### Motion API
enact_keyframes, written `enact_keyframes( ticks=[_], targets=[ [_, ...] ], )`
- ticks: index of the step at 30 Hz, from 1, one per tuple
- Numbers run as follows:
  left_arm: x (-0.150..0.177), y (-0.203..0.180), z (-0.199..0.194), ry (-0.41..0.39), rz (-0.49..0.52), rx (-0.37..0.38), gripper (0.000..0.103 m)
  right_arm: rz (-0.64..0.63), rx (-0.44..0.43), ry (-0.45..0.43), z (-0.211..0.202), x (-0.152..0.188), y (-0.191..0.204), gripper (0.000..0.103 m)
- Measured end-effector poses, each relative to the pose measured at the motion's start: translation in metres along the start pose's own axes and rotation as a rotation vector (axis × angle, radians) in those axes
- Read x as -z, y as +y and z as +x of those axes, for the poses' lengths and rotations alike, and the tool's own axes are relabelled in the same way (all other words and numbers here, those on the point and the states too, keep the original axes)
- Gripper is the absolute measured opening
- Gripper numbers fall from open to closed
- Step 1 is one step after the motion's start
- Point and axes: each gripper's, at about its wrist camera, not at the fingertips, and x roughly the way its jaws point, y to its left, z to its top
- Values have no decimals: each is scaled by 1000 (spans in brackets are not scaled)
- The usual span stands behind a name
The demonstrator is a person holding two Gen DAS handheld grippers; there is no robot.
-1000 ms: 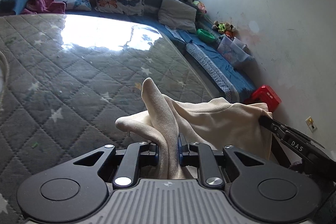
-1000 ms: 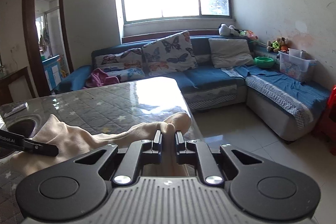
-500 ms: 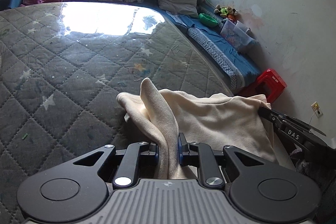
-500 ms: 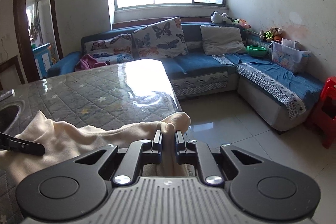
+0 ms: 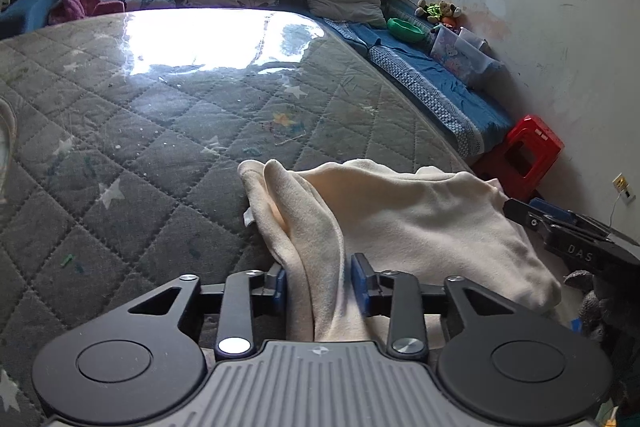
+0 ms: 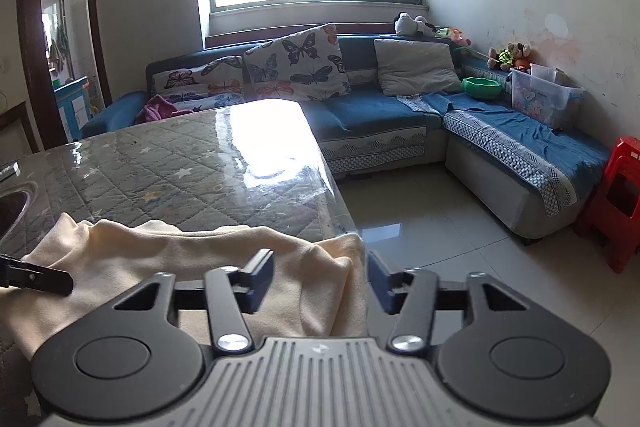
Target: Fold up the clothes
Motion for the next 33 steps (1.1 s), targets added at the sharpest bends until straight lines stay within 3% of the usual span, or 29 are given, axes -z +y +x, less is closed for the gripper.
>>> enact_keyframes(
  ticks=[2, 4, 10, 15, 23, 28, 33],
  targets=[
    [1, 1, 0, -6, 9, 0, 40, 0, 5, 1, -3, 6, -1, 66],
    [3, 1, -1, -13, 24, -10, 43, 0, 10, 2, -5, 11, -2, 81],
    [9, 2, -5, -36, 71, -30, 46, 0, 25, 5, -13, 28, -4, 93],
    [16, 1, -8, -59, 122, -57, 47, -17, 86, -11, -26, 47, -9, 103],
    [25, 10, -17, -74, 155, -51, 47, 64, 77, -40, -48, 73, -16, 103],
    [25, 16, -28, -83, 162, -57, 51, 34, 79, -49, -59, 73, -12, 103],
    [18, 2, -47, -164, 207, -59, 50, -47, 81, -97, -72, 57, 5, 103]
  ],
)
